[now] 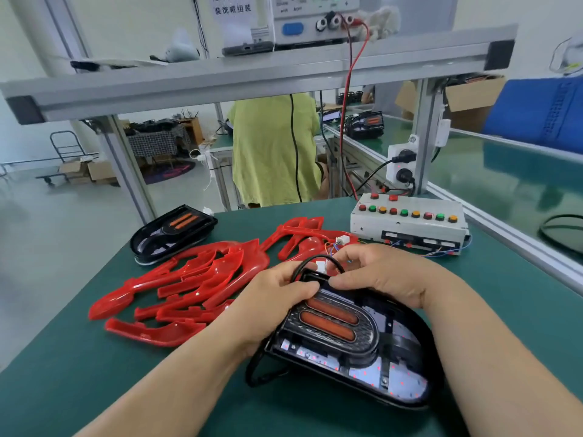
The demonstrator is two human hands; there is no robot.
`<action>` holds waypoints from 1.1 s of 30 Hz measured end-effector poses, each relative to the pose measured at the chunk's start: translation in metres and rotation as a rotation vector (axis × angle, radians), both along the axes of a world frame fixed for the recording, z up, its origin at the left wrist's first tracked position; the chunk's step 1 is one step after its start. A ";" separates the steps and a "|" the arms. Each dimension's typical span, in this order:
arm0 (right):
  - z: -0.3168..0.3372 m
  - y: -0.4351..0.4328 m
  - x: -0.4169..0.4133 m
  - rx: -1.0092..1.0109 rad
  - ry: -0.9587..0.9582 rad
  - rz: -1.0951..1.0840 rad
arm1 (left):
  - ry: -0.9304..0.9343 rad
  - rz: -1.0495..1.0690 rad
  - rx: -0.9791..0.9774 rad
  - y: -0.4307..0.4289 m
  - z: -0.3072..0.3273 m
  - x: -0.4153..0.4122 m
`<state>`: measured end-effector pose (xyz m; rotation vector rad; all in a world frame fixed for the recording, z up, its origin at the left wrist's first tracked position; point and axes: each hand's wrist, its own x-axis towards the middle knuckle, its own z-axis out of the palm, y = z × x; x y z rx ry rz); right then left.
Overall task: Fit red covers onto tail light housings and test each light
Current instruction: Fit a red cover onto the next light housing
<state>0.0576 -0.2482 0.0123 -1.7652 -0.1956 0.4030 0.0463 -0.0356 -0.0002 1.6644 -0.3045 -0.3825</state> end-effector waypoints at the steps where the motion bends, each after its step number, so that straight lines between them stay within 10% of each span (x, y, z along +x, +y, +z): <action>1: 0.001 -0.003 0.000 -0.015 -0.013 -0.001 | -0.011 0.031 -0.003 0.001 -0.002 -0.002; 10: -0.007 -0.021 0.003 -0.100 -0.011 -0.052 | 0.057 0.341 -0.090 0.012 -0.009 -0.008; 18: -0.015 -0.022 0.003 -0.073 0.088 -0.050 | 0.097 0.149 0.072 0.021 0.002 -0.006; 23: -0.016 -0.029 0.004 -0.076 0.090 -0.031 | -0.131 0.094 0.620 0.040 0.022 0.007; 29: -0.012 -0.034 0.004 -0.047 0.090 0.023 | -0.509 0.354 0.879 0.020 0.051 0.043; 33: -0.013 -0.034 0.005 -0.043 0.096 0.036 | -0.442 0.235 1.010 -0.017 0.042 0.078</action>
